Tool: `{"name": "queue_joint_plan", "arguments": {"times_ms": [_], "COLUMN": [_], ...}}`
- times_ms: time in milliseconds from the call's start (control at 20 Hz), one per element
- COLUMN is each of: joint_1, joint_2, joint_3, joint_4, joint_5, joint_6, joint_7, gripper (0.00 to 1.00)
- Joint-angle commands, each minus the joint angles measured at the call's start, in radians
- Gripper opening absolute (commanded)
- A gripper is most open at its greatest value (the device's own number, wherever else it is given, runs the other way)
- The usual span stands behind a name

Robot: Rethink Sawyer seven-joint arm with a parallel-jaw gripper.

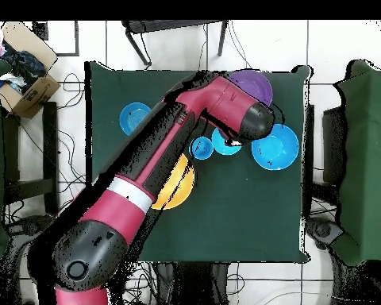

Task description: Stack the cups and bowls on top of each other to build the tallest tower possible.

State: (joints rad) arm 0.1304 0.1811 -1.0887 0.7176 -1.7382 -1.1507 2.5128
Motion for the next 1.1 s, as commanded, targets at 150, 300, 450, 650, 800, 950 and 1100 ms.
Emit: {"name": "queue_joint_plan", "arguments": {"times_ms": [150,300,450,650,800,950,1100], "joint_1": [-0.032,-0.037,-0.041,-0.046,-0.051,-0.053,-0.056], "joint_2": [0.067,0.083,0.099,0.120,0.138,0.155,0.167], "joint_3": [0.186,0.184,0.179,0.169,0.163,0.155,0.146], "joint_4": [-0.073,-0.082,-0.089,-0.099,-0.110,-0.115,-0.121], "joint_5": [0.059,0.060,0.064,0.065,0.061,0.056,0.056], "joint_6": [0.110,0.120,0.132,0.138,0.122,0.110,0.107], "joint_7": [-0.205,-0.189,-0.176,-0.154,-0.135,-0.112,-0.096], "gripper": [1.00,1.00,1.00,1.00,1.00,1.00,1.00]}}
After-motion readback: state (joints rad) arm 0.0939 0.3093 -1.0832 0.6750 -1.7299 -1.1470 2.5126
